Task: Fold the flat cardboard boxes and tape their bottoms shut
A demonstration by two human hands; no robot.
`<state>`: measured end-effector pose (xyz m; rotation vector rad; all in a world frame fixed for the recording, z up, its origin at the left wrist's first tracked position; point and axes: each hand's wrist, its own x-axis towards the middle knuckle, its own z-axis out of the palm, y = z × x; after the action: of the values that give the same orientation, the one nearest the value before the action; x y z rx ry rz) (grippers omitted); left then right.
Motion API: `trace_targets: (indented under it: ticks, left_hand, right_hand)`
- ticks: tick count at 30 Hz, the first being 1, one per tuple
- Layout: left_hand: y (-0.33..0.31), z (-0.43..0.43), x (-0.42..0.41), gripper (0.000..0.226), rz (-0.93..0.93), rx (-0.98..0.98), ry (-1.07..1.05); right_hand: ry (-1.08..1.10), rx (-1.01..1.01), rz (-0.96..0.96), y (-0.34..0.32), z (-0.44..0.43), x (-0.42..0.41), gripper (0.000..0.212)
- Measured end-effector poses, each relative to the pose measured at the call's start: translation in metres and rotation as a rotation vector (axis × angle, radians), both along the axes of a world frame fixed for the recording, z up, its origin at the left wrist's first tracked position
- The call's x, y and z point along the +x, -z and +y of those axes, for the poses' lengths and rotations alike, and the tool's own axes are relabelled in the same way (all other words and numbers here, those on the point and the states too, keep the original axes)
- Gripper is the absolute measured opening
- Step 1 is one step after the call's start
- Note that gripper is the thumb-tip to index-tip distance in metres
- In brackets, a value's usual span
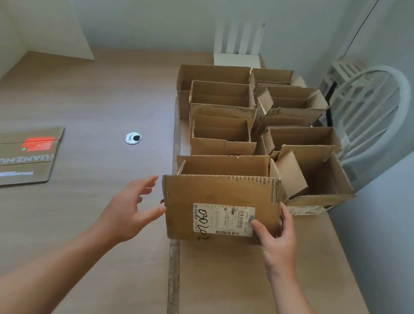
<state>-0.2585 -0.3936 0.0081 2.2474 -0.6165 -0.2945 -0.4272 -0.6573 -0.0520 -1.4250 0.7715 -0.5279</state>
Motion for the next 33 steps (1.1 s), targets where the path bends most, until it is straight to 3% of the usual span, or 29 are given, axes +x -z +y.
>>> trace_targets:
  ticks: [6, 10, 13, 20, 28, 33]
  left_hand:
    - [0.005, -0.027, -0.005, 0.084, 0.195, -0.074, -0.012]
    - [0.000, -0.042, -0.004, 0.070, 0.334, -0.209, -0.167]
    - [0.005, -0.052, 0.000, 0.067, 0.448, -0.179, -0.243]
    - [0.013, -0.076, -0.005, 0.086, 0.380, -0.056, -0.366]
    - [0.004, -0.098, 0.020, 0.050, 0.420, -0.213, -0.323]
    - [0.001, -0.112, 0.040, 0.039, 0.407, -0.223, -0.218]
  right_hand:
    - [-0.046, -0.026, 0.025, 0.020, -0.024, 0.007, 0.068]
    - [-0.123, -0.082, 0.098, 0.030, -0.036, -0.004, 0.055]
    - [-0.161, -0.067, 0.118, 0.030, -0.035, -0.004, 0.060]
    - [-0.116, -0.131, 0.148, 0.015, -0.026, 0.002, 0.072]
    - [-0.017, -0.098, 0.196, 0.012, -0.030, 0.013, 0.074]
    - [0.027, -0.096, 0.258, 0.010, -0.035, 0.024, 0.071]
